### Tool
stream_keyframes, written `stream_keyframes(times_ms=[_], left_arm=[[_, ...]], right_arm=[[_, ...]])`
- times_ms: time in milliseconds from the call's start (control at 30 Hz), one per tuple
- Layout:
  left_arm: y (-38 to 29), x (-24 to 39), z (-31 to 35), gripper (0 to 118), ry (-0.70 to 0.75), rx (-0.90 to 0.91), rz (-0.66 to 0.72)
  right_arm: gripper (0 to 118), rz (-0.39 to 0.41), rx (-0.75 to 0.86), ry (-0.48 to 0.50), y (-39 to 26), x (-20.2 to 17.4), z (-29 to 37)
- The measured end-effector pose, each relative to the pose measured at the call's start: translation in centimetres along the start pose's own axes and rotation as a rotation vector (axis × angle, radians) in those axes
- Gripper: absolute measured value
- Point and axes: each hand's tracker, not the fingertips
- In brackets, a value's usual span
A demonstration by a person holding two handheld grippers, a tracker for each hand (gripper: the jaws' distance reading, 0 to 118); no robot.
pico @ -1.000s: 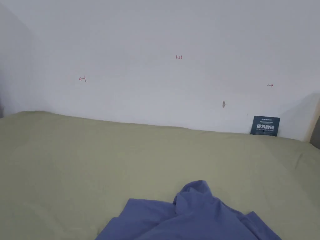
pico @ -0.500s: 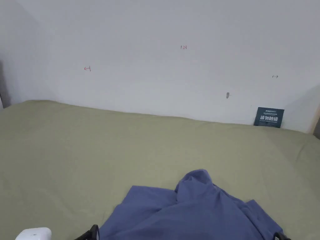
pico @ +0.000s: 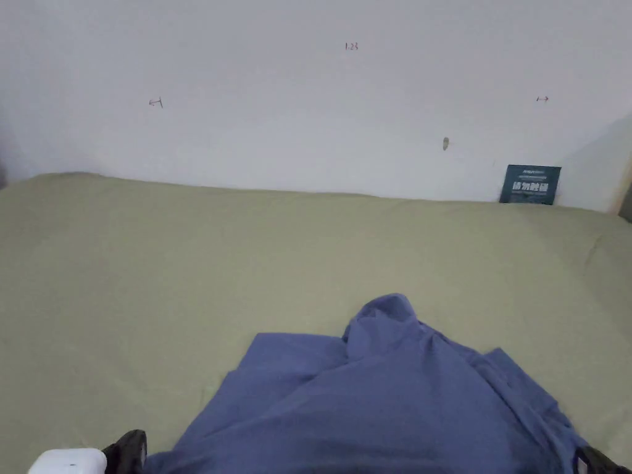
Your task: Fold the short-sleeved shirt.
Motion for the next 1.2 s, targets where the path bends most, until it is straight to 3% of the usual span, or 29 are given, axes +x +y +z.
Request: stream_keyframes(times_ms=[33, 67, 100, 133, 167, 300, 367, 400, 467, 500, 600, 667, 733, 767, 800, 867, 967, 1067, 1200], left_arm=[[-0.2, -1.0, -1.1, 9, 0.006, -0.023, 0.021], [-0.2, -1.4, -2.0, 29, 0.001, -0.052, 0.039], [-0.4, -1.6, -2.6, 73, -0.006, -0.085, 0.029], [-0.5, -1.9, -3.9, 101, -0.022, -0.153, 0.044], [-0.9, -2.3, -6.1, 111, -0.028, -0.238, 0.066], [-2.2, -1.7, -9.7, 110, -0.035, -0.387, 0.038], [-2.8, -1.6, -11.1, 103, -0.028, -0.483, 0.045], [-3.0, -1.5, -11.4, 78, -0.016, -0.502, 0.055], [-3.2, -1.1, -11.1, 14, 0.023, -0.439, 0.051], [-3.3, -0.9, -10.9, 6, 0.041, -0.414, 0.055], [-3.6, -0.5, -10.8, 5, -0.004, -0.416, 0.045], [-3.9, -0.7, -10.6, 5, -0.007, -0.406, 0.043], [-3.9, -1.1, -10.8, 5, -0.015, -0.414, 0.072], [-3.9, -1.2, -10.8, 5, -0.018, -0.416, 0.086], [-3.8, -1.2, -10.8, 5, -0.019, -0.416, 0.089], [-3.7, -1.2, -11.1, 5, -0.018, -0.423, 0.077], [-3.7, -1.1, -11.4, 5, -0.021, -0.428, 0.071], [-3.9, -1.4, -11.6, 5, -0.030, -0.432, 0.076], [-3.8, -1.8, -11.6, 5, -0.047, -0.433, 0.087]], right_arm=[[0, 0.008, -0.006, 0.002, 0.1, 0.1, -0.2], [0, 0.015, -0.014, 0.002, 0.1, 0.1, -0.4], [0, 0.019, -0.018, 0.003, 0.2, 0.2, -0.6], [0, 0.017, -0.024, 0.009, 0.3, 0.3, -0.8], [0, 0.015, -0.029, 0.014, 0.4, 0.4, -0.9], [0, 0.026, -0.040, 0.019, 1.1, 0.6, -1.7], [0, 0.035, -0.047, 0.022, 1.8, 0.7, -2.5], [0, 0.038, -0.050, 0.027, 2.1, 0.8, -3.0], [0, 0.059, -0.065, 0.042, 3.1, 0.9, -4.6], [0, 0.074, -0.076, 0.051, 3.6, 1.0, -5.7], [0, 0.122, -0.118, 0.100, 5.8, 1.3, -11.2], [11, 0.147, -0.208, 0.176, 8.1, 1.1, -16.5], [65, 0.163, -0.305, 0.258, 10.1, 0.8, -22.2], [82, 0.159, -0.354, 0.302, 10.7, 0.7, -25.5], [88, 0.153, -0.432, 0.317, 11.2, 0.3, -28.4], [92, 0.188, -0.510, 0.301, 11.7, -1.0, -33.7], [89, 0.239, -0.594, 0.285, 10.7, -2.9, -40.3], [89, 0.261, -0.693, 0.311, 8.4, -4.7, -44.0], [89, 0.383, -0.722, 0.268, 5.6, -6.2, -46.9]])
